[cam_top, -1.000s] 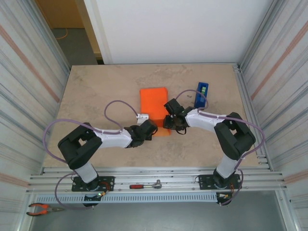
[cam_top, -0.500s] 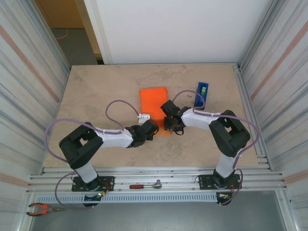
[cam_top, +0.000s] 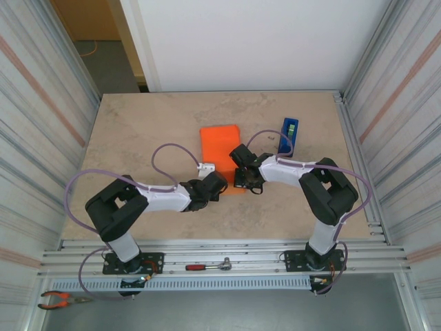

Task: Wrap the gift box in paper
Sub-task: Fold the third fold of the wrapping paper on the gift box.

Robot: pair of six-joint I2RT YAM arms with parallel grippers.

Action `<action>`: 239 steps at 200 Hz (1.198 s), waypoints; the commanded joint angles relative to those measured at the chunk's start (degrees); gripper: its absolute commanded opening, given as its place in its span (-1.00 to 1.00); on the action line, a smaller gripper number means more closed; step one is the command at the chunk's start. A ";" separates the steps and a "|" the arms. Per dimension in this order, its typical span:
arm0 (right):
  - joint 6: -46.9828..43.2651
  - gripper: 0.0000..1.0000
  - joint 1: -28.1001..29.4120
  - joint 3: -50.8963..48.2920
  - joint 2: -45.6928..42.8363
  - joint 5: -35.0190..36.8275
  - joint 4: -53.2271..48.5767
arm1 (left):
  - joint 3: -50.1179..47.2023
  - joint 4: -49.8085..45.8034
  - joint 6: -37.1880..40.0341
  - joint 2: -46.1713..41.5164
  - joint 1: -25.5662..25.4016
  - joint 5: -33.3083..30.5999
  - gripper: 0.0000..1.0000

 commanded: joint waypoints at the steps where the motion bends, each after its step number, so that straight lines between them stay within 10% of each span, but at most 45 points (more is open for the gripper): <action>1: 1.14 -0.84 0.58 1.36 1.22 0.53 -2.53 | 1.23 0.15 -0.58 0.99 -0.47 -0.69 -0.77; 20: 1.28 -0.63 0.70 1.91 1.25 0.55 -3.47 | 1.15 0.24 -0.66 1.00 -0.47 -0.68 -0.77; 39: 1.05 -1.00 0.76 1.87 1.10 0.22 -3.40 | 1.21 0.40 -0.60 1.16 -0.48 -0.59 -0.77; 65: 1.19 -1.00 1.00 2.04 0.99 0.45 -4.16 | 1.23 0.35 -0.66 1.33 -0.47 -0.53 -0.78; 87: 1.77 -0.37 0.94 2.02 0.58 0.92 -5.13 | 1.24 0.40 -0.73 1.26 -0.48 -0.49 -0.78; 147: 2.48 -0.32 1.36 1.26 -0.19 0.13 -6.59 | 1.40 0.29 -0.72 1.47 -0.49 -0.47 -0.78; 194: 2.64 -0.96 1.52 -0.23 -0.29 -0.61 -5.74 | 1.49 0.25 -0.72 1.56 -0.64 -0.58 -0.78; 227: 2.93 -0.55 1.59 -0.07 -0.27 -0.41 -6.09 | 1.66 0.13 -0.77 1.73 -0.69 -0.50 -0.78; 239: 2.82 -0.97 1.66 -0.16 -0.11 -0.71 -5.94 | 1.77 0.10 -0.70 1.71 -0.65 -0.36 -0.78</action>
